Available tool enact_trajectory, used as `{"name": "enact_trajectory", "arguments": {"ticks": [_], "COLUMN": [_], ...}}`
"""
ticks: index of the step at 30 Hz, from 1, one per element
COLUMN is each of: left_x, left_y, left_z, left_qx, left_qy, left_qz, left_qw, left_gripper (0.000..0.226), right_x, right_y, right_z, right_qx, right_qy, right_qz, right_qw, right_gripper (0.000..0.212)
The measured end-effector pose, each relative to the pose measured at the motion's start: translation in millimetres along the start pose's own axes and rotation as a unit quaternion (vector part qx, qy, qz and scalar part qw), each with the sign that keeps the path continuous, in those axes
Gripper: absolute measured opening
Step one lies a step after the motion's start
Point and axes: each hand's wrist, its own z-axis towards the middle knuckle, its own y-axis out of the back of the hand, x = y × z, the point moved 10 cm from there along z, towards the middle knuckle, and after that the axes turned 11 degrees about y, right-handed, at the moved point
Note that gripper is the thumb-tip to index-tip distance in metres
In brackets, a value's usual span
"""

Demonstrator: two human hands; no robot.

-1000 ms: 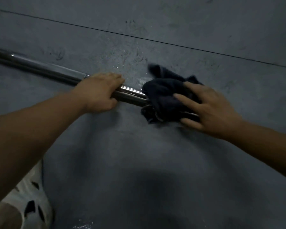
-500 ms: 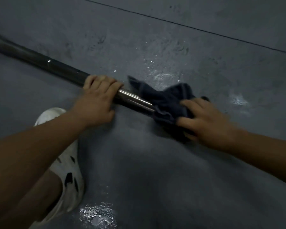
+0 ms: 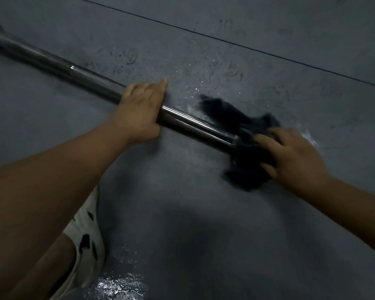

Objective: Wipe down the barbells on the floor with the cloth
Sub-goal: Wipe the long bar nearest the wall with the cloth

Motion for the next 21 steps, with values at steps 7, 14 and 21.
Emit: {"name": "enact_trajectory", "arguments": {"ticks": [7, 14, 21], "left_x": [3, 1, -7], "left_y": [-8, -1, 6], "left_z": [-3, 0, 22], "left_qx": [0.056, 0.087, 0.132], "left_qy": [0.032, -0.009, -0.116], "left_qz": [0.034, 0.05, 0.058], "left_qw": [0.997, 0.995, 0.983], "left_gripper": [0.105, 0.111, 0.12], "right_x": [78, 32, 23], "right_y": [-22, -19, -15], "right_z": [109, 30, 43], "right_qx": [-0.035, -0.062, -0.134], "right_qy": [-0.123, -0.237, -0.489], "right_qz": [0.009, 0.036, 0.022], "right_qw": [0.992, 0.969, 0.862], "right_gripper": [0.053, 0.057, 0.049]}}
